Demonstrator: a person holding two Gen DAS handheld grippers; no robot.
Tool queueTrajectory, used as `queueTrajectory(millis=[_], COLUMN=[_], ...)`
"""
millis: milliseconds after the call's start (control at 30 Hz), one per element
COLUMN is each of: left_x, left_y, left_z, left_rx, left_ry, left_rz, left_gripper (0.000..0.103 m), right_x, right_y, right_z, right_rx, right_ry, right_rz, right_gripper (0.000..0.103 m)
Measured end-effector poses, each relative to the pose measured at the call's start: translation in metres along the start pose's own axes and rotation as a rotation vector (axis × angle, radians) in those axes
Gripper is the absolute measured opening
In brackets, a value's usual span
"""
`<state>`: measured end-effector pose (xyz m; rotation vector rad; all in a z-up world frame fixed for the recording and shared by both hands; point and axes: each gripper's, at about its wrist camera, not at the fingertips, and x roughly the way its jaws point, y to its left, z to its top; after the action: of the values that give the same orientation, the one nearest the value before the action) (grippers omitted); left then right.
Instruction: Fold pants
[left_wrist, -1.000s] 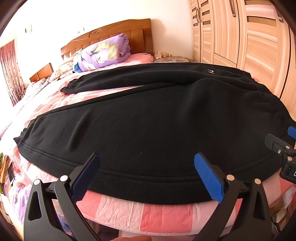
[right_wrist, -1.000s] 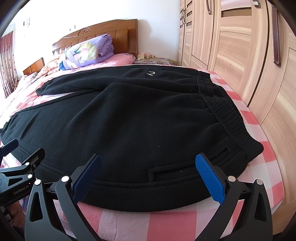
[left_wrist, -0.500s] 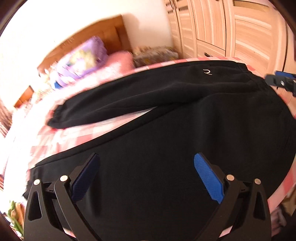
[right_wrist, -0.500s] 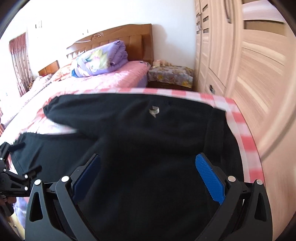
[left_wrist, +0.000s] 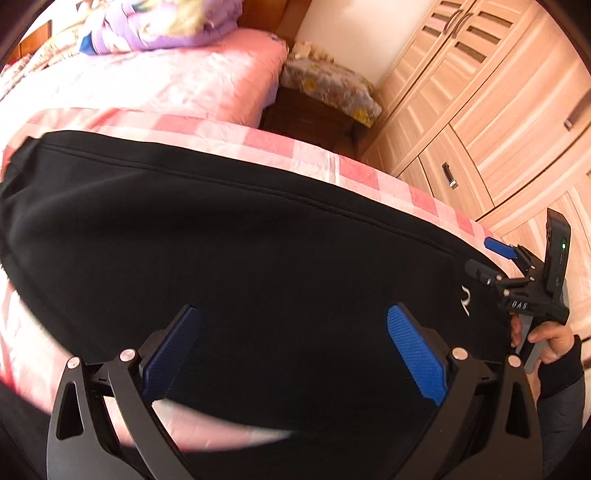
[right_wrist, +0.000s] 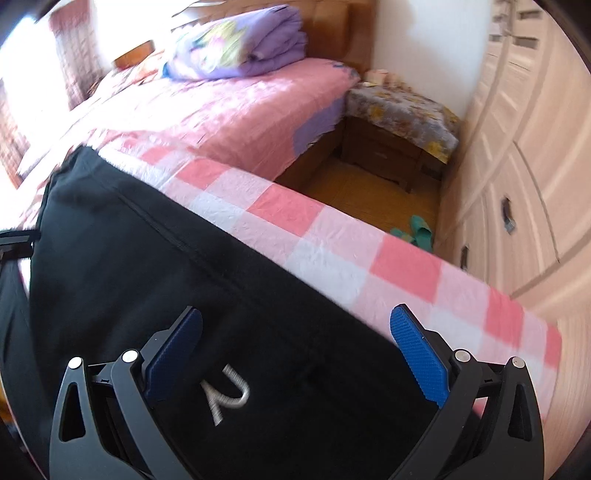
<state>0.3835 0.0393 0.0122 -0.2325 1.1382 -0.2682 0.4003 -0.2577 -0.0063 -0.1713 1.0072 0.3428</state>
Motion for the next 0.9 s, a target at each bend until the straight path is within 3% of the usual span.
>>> queueTrajectory(millis=[133,200,267,300,400,533,700,733,767,833,900], left_x=[0.038,0.051,0.060,0.062,0.067,0.069,0.072,0.067,0.059,0.029,-0.020], left_y=[-0.007,-0.011,-0.015,-0.018,-0.023,-0.030,-0.044,-0.044,-0.044,-0.047,-0.045], left_z=[0.024,0.031,0.039,0.043,0.048,0.050,0.043,0.039,0.034,0.020,-0.009], left_rx=[-0.050,-0.101,-0.133,-0.144,-0.221,-0.319,-0.347,-0.345,-0.334,-0.254,-0.195], left_ry=[0.111,0.149,0.158,0.151,0.170,0.170,0.188,0.174,0.144,0.053,-0.089], left_rz=[-0.097,-0.149,-0.161,-0.172,-0.269,-0.323,-0.284,-0.279,-0.259,-0.213,-0.266], left_gripper=[0.101,0.101,0.101,0.101,0.101,0.101,0.100,0.090,0.057,0.017,0.016], right_x=[0.030,0.022,0.015,0.010,-0.010,-0.058,-0.110,-0.115,-0.122,-0.136,-0.154], right_y=[0.000,0.001,0.004,0.007,0.017,0.045,0.097,0.108,0.121,0.138,0.154], right_z=[0.003,0.001,-0.001,-0.003,-0.009,-0.031,-0.076,-0.083,-0.094,-0.115,-0.140], right_rx=[-0.091,-0.118,-0.144,-0.153,-0.206,-0.261,-0.323,-0.338,-0.356,-0.365,-0.344], right_ry=[0.089,0.063,0.049,0.041,-0.023,-0.155,-0.272,-0.291,-0.307,-0.342,-0.396], right_rz=[0.077,0.122,0.164,0.186,0.119,0.030,-0.066,-0.095,-0.134,-0.199,-0.231], right_gripper=[0.095,0.080,0.045,0.037,0.011,0.010,0.009,0.009,0.009,0.009,0.009])
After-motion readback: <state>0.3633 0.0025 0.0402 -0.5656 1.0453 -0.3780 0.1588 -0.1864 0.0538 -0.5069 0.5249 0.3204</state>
